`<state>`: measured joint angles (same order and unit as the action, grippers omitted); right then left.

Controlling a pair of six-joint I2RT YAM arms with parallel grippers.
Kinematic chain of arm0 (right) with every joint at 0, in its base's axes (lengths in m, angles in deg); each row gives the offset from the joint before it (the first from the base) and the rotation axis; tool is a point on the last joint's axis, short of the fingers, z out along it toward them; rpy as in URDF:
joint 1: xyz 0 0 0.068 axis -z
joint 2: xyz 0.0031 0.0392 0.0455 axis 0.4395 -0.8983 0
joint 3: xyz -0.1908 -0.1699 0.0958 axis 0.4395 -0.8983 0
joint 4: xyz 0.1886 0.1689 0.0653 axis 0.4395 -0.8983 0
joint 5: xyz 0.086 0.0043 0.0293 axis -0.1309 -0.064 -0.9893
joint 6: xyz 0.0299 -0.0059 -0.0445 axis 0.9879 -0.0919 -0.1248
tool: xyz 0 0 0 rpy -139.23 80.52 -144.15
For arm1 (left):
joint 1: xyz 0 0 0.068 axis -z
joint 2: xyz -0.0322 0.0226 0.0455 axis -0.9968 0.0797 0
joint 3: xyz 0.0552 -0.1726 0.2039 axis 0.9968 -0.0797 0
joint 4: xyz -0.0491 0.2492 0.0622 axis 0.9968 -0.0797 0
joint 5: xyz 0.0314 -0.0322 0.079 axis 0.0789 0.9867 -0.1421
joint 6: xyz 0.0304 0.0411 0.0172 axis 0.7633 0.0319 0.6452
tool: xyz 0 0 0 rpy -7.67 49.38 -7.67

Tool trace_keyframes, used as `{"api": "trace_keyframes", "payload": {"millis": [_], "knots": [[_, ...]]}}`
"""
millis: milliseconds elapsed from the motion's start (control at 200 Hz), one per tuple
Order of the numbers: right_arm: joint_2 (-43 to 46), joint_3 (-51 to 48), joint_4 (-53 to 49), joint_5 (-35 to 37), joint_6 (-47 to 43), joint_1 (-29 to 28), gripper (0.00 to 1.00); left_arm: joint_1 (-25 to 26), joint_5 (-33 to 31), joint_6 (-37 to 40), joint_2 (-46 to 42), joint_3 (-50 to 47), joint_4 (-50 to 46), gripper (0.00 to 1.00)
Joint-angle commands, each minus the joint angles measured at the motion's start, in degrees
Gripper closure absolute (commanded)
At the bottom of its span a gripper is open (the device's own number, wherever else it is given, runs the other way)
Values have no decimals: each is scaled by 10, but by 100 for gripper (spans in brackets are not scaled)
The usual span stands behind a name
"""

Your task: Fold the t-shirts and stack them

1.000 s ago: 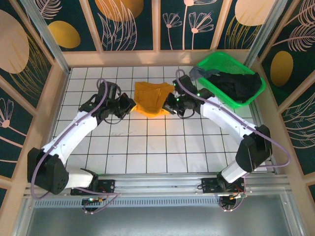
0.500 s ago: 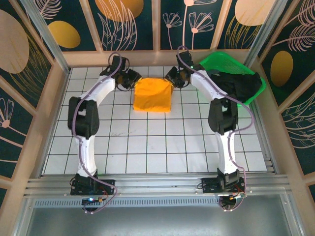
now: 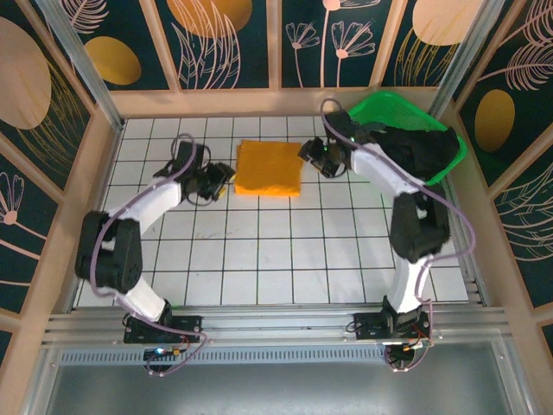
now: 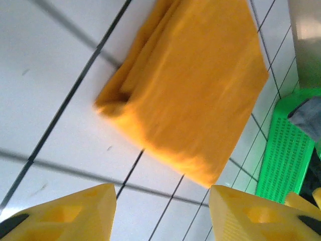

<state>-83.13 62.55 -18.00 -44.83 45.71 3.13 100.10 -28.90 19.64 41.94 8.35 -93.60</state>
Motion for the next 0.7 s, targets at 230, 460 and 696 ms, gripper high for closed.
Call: {"api": "trace_keyframes", "payload": {"millis": [230,460,696], "knots": [[184,-222,138,-36,57,-71,44,20,48,-180,14,-105,202,44],[194,-226,128,-23,59,-73,44,92,11,-274,65,-81,228,39],[207,-228,121,-16,60,-69,44,118,-26,-354,115,-58,266,38]]}}
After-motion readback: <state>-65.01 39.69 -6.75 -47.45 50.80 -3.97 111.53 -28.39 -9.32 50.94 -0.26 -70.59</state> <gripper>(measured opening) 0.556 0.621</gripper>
